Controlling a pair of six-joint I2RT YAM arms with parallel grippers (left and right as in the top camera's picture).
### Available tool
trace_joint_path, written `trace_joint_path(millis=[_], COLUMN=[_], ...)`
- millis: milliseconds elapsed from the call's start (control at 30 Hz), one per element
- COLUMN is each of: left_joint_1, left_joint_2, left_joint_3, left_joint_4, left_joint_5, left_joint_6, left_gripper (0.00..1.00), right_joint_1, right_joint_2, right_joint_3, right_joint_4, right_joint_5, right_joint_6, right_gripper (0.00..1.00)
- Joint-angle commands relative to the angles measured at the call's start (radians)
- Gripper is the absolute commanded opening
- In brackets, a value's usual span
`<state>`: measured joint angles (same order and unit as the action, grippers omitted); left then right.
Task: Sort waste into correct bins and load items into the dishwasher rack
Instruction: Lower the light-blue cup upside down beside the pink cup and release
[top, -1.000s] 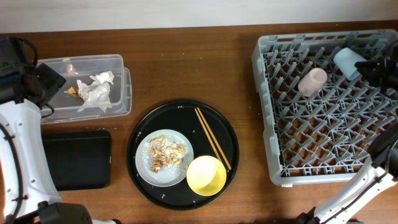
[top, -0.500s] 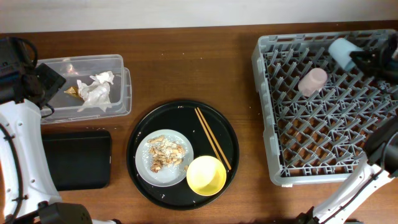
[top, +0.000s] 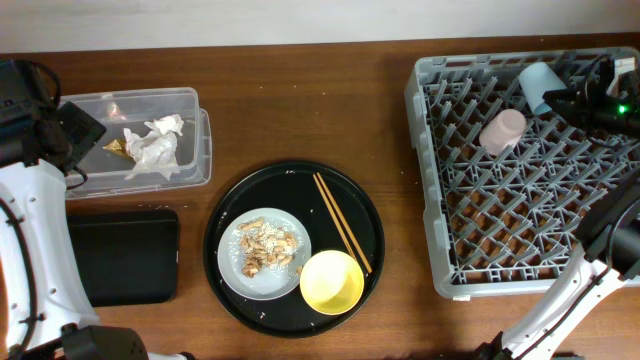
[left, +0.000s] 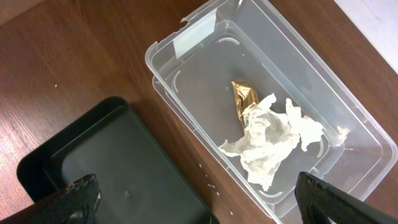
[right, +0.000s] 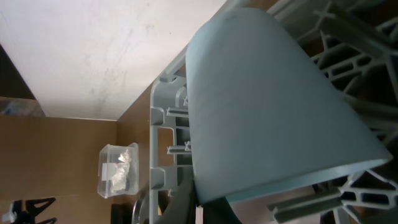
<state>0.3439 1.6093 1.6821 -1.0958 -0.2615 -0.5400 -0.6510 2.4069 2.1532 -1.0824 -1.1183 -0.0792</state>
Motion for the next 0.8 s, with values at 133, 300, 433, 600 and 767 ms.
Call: trace_joint_path(millis=[133, 300, 433, 600, 767], left_joint_1=[0.006, 0.006, 0.006, 0.006, 0.006], left_joint_2=[-0.011, -0.011, -0.011, -0.011, -0.011], left_joint_3=[0.011, 0.011, 0.011, 0.011, 0.011], left_joint_4=[0.002, 0.002, 0.002, 0.002, 0.002], left_joint_5=[-0.007, -0.007, -0.007, -0.007, -0.007], left_joint_6=[-0.005, -0.005, -0.005, -0.005, -0.005], left_gripper=[1.00, 0.99, 0.99, 1.00, 0.99], right_joint_1=[-0.060, -0.082, -0.097, -0.116, -0.134], right_joint_2=[0.006, -0.025, -0.056, -0.126, -0.232], right_joint_3=[-0.005, -0.005, -0.005, -0.005, -0.005], right_joint_4=[-0.066, -0.109, -0.162, -0.198, -0.205], right_joint_5=[0.122, 0.154, 0.216, 0.219, 0.292], right_joint_6=[0.005, 0.005, 0.005, 0.019, 0.153], right_gripper=[0.05, 0.12, 0.10, 0.10, 0.16])
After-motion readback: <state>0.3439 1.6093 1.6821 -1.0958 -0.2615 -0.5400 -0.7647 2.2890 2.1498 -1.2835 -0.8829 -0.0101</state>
